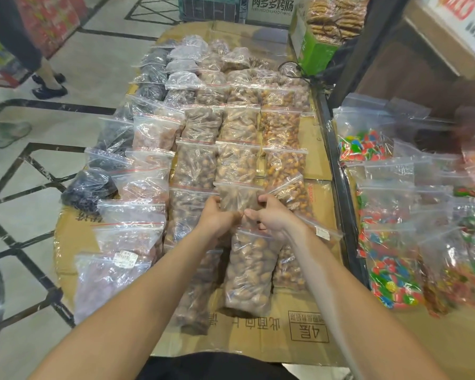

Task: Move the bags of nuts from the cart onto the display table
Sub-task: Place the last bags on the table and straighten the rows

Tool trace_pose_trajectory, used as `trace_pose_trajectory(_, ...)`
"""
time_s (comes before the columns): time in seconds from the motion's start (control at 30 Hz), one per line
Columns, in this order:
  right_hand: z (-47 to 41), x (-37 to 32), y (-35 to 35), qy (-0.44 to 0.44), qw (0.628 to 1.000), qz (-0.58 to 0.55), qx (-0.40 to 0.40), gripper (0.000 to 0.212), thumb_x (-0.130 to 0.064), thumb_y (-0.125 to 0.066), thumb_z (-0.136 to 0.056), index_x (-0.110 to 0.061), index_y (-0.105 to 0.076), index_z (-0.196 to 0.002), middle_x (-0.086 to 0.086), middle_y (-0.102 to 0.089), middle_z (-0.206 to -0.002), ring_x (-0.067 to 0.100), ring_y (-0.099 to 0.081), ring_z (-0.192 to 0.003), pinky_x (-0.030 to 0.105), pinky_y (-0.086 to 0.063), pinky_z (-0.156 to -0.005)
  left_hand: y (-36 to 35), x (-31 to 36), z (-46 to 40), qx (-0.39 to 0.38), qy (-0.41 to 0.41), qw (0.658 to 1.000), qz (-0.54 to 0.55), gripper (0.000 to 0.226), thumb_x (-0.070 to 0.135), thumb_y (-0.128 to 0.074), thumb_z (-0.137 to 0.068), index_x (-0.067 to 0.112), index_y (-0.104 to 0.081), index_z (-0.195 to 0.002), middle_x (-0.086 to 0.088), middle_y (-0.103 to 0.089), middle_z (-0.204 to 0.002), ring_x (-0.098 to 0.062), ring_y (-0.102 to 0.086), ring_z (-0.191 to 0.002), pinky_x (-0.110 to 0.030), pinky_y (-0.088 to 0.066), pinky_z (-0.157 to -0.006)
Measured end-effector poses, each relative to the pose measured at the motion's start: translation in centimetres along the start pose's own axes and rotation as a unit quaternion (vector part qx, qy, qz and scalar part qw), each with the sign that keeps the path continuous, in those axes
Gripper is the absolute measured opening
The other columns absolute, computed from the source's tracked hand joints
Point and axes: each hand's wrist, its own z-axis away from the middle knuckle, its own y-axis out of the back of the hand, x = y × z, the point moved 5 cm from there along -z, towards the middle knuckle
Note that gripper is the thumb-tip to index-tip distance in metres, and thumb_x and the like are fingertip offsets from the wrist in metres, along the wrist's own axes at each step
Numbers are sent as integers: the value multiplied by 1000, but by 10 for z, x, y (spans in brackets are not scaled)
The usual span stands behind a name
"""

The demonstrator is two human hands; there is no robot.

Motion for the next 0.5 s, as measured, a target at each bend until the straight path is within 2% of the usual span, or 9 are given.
trace_pose_trajectory(0.07,2,3,-3,-5,1000,-24,8,82,-11,-81,-87,-10,-33,-154,11,-66,-129,25,-70,-112,44,-57,-99,4,-2,-1,-35,2,999,-19,81,21,-84,-83,19,-32,-146,-8,-60,-113,-22,-65,-83,-32,-51,-54)
trace_pose_trajectory(0.13,1,8,-4,1,998,0,55,78,-21,-85,-85,-4,-41,-147,9,-67,-124,27,-69,-110,46,-57,-99,7,-2,-4,-53,-4,998,-40,90,21,-90,-76,19,-32,-144,-12,-61,-119,-25,-68,-92,-34,-54,-59)
trace_pose_trajectory(0.17,0,9,-3,5,997,12,78,75,-28,-87,-83,-2,-47,-141,9,-67,-122,27,-67,-111,46,-56,-98,8,-3,-5,-45,-8,998,-45,90,20,-91,-74,18,-33,-143,-12,-62,-119,-26,-68,-94,-36,-56,-63)
trace_pose_trajectory(0.23,0,10,-5,4,998,-7,61,75,-30,-87,-82,0,-52,-140,11,-69,-124,28,-66,-115,45,-54,-100,12,-4,-7,-21,-4,999,-30,83,15,-90,-74,18,-36,-138,-11,-63,-117,-28,-69,-93,-39,-59,-67)
trace_pose_trajectory(0.3,-1,11,-5,1,999,-37,7,65,-19,-86,-84,-1,-56,-139,11,-73,-124,26,-68,-116,42,-54,-100,11,-5,-7,-1,-10,1000,-30,73,13,-88,-76,20,-38,-129,-9,-61,-119,-28,-69,-96,-43,-62,-73)
trace_pose_trajectory(0.37,0,15,-3,-1,999,-40,-15,53,-4,-81,-86,-4,-59,-134,11,-76,-116,23,-72,-107,43,-58,-94,9,-4,-5,29,-42,996,-78,70,16,-89,-76,20,-38,-125,-5,-60,-123,-25,-65,-104,-40,-58,-80)
trace_pose_trajectory(0.43,1,20,-1,-2,1000,-30,7,47,1,-78,-87,-4,-59,-130,10,-77,-111,21,-74,-97,40,-61,-82,6,-2,-4,53,-88,986,-134,77,21,-91,-74,18,-39,-131,-3,-58,-128,-22,-59,-111,-33,-51,-86)
trace_pose_trajectory(0.5,2,22,-2,15,999,-3,44,49,-4,-80,-87,-6,-57,-131,7,-76,-110,20,-73,-97,37,-61,-82,2,2,1,51,-139,972,-184,82,23,-90,-76,14,-38,-139,-5,-52,-136,-22,-53,-122,-29,-45,-94)
